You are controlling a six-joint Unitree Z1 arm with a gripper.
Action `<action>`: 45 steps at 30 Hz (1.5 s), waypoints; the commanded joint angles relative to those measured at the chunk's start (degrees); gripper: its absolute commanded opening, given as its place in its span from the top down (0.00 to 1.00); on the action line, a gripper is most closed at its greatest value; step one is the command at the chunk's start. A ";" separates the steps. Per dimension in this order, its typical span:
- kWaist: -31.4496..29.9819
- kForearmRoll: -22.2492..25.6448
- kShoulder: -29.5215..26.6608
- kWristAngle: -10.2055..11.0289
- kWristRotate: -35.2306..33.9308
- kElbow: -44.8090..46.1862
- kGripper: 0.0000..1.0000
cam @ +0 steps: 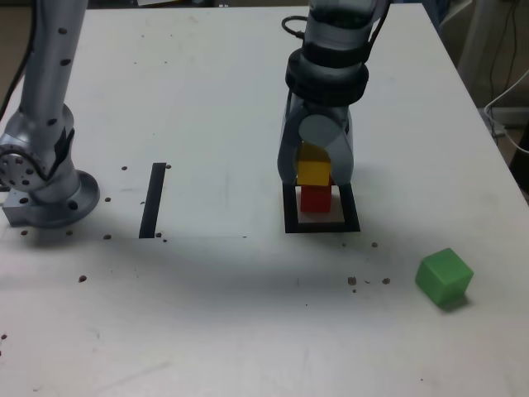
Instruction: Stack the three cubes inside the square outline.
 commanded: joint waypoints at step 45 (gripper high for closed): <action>-1.08 2.81 -2.03 0.90 -1.18 -0.23 0.00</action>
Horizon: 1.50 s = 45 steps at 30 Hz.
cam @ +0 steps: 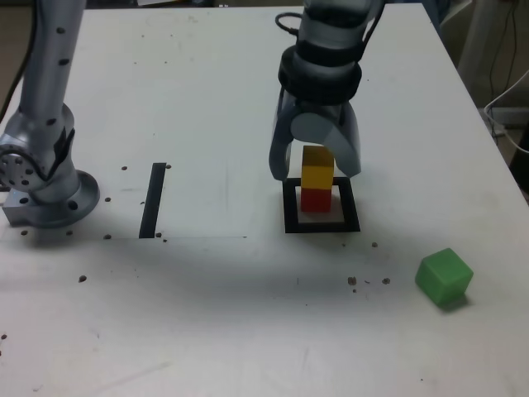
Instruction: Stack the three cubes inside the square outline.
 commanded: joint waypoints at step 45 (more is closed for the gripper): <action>-18.15 7.40 16.77 7.42 31.74 -32.81 0.04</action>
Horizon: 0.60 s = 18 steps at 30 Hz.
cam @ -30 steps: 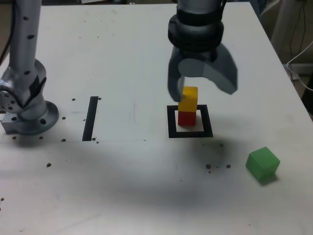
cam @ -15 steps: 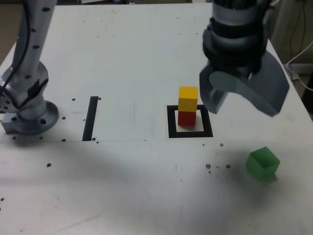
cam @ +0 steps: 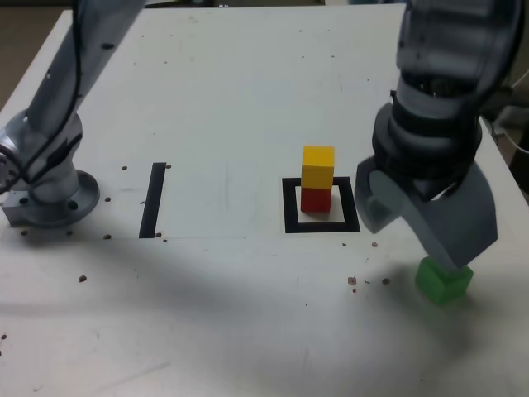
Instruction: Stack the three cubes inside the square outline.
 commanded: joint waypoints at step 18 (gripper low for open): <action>0.44 0.60 11.49 1.41 1.21 -9.25 0.12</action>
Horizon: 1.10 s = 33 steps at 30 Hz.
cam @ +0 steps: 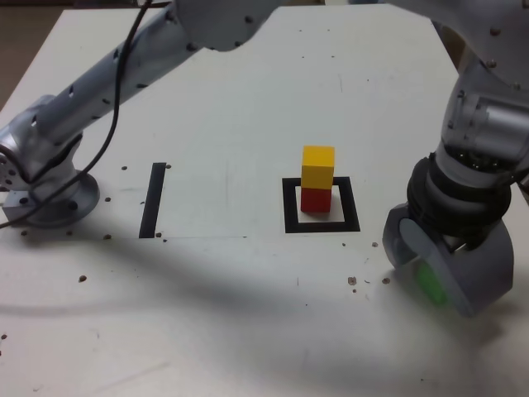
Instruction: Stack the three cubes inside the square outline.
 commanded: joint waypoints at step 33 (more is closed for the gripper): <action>0.72 0.74 -1.19 -0.22 -4.50 1.80 0.73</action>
